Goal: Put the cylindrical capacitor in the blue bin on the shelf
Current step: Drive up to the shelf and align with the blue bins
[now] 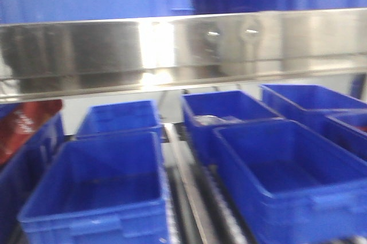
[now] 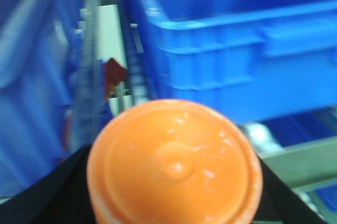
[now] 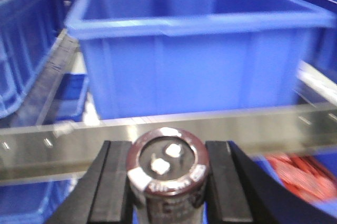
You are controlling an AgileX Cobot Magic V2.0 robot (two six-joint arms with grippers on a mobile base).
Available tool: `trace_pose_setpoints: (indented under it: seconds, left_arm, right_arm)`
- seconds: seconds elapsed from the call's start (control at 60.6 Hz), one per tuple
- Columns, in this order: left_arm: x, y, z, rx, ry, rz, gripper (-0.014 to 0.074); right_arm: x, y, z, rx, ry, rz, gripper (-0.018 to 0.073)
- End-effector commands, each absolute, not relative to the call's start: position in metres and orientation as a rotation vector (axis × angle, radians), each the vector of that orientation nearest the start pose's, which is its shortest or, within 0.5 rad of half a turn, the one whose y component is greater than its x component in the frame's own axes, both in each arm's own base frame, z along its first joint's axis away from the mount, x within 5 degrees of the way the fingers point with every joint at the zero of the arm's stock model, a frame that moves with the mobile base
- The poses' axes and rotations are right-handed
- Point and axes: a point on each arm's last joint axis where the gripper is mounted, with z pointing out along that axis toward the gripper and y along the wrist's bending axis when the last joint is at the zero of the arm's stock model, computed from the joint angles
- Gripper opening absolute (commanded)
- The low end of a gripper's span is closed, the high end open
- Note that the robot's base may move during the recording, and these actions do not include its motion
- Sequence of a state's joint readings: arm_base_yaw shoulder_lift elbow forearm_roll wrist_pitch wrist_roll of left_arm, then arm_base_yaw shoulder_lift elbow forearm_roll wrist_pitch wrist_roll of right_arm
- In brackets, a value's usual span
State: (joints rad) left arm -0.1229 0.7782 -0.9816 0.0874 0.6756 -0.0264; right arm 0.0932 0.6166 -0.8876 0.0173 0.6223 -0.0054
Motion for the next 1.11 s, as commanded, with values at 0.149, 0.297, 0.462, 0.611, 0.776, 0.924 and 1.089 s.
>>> trace_pose_setpoints:
  seconds: [0.149, 0.297, 0.462, 0.611, 0.776, 0.924, 1.089]
  left_arm:
    - [0.1433, -0.0135, 0.4099, 0.125, 1.926, -0.008, -0.0111]
    - [0.1433, -0.0135, 0.4099, 0.125, 1.926, -0.008, -0.0111]
    - [0.1433, -0.0135, 0.4099, 0.125, 1.926, -0.008, -0.0111]
    - [0.1433, -0.0135, 0.4099, 0.125, 1.926, -0.008, -0.0111]
    - [0.1433, -0.0135, 0.4099, 0.125, 1.926, -0.008, -0.0111]
    - [0.1433, -0.0135, 0.4099, 0.125, 1.926, -0.008, -0.0111]
    - [0.1433, -0.0135, 0.4099, 0.125, 1.926, -0.008, -0.0111]
  right_arm:
    - [0.1062, 0.0108, 0.4069, -0.089, 1.802, 0.075, -0.0036]
    - [0.1062, 0.0108, 0.4069, -0.089, 1.802, 0.075, -0.0036]
    - [0.1062, 0.0108, 0.4069, -0.089, 1.802, 0.075, -0.0036]
    - [0.1062, 0.0108, 0.4069, -0.089, 1.802, 0.075, -0.0036]
    - [0.1062, 0.0108, 0.4069, -0.089, 1.802, 0.075, -0.0036]
    - [0.1062, 0.0108, 0.4069, -0.089, 1.802, 0.075, -0.0036]
    - [0.1062, 0.0108, 0.4069, -0.089, 1.802, 0.075, -0.0036]
